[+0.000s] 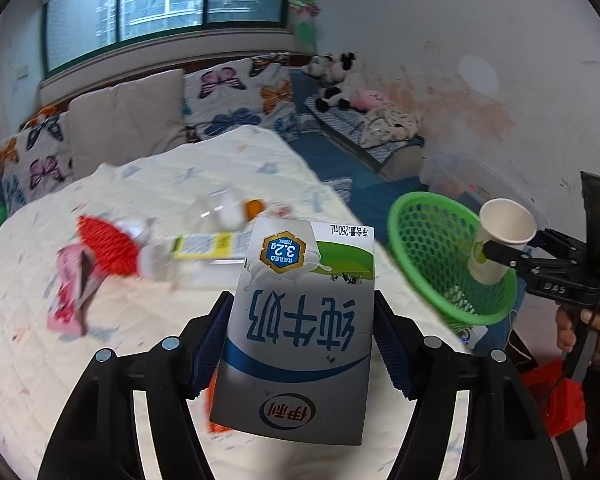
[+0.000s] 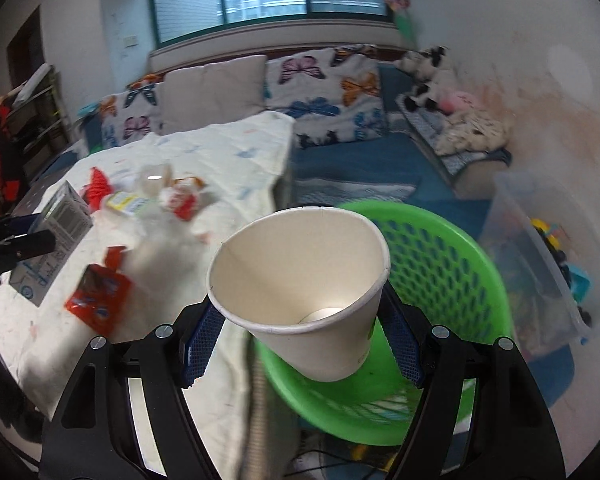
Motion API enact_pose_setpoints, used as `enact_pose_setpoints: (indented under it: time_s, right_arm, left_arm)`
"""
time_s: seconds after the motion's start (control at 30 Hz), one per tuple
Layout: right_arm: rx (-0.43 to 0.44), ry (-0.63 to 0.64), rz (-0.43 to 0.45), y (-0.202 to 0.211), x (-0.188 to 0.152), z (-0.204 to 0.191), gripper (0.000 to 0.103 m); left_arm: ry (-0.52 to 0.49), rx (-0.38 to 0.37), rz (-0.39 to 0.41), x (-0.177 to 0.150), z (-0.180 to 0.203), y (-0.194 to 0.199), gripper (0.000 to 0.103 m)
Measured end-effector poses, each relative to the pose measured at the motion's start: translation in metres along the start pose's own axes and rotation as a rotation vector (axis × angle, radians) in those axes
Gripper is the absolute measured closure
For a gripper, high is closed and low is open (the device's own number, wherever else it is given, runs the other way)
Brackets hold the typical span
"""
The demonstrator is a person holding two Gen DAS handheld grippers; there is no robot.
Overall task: Collect trash
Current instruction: 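Drop the cup into the green basket with the right gripper while the left carries the carton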
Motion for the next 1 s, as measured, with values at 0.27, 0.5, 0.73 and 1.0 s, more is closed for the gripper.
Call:
enact_pose_setpoints:
  time_s: [0.27, 0.5, 0.73, 1.0]
  right_arm:
    - [-0.022, -0.053, -0.033, -0.016, -0.015, 0.035, 0.029]
    - [-0.025, -0.075, -0.055, -0.027, -0.027, 0.050, 0.028]
    - [-0.024, -0.094, -0.046, -0.023, -0.034, 0.059, 0.023]
    - [-0.040, -0.108, -0.006, 0.005, -0.045, 0.064, 0.021]
  left_arm:
    - [-0.047, -0.057, -0.016, 0.021, 0.048, -0.024, 0.037]
    - [-0.093, -0.089, -0.032, 0.037, 0.087, -0.051, 0.037]
    - [-0.103, -0.124, -0.057, 0.048, 0.110, -0.074, 0.037]
    - [-0.129, -0.156, -0.076, 0.055, 0.140, -0.096, 0.037]
Point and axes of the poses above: each gripper's, at about its wrist camera, not at the fingertips, and y roughly against the way its jaws point, z to its right, x to its top, the point moved 4 cm from there along -y, roughly the way its jaws point, and after that the axes turned 2 degrees about z, right-handed, at the moved point
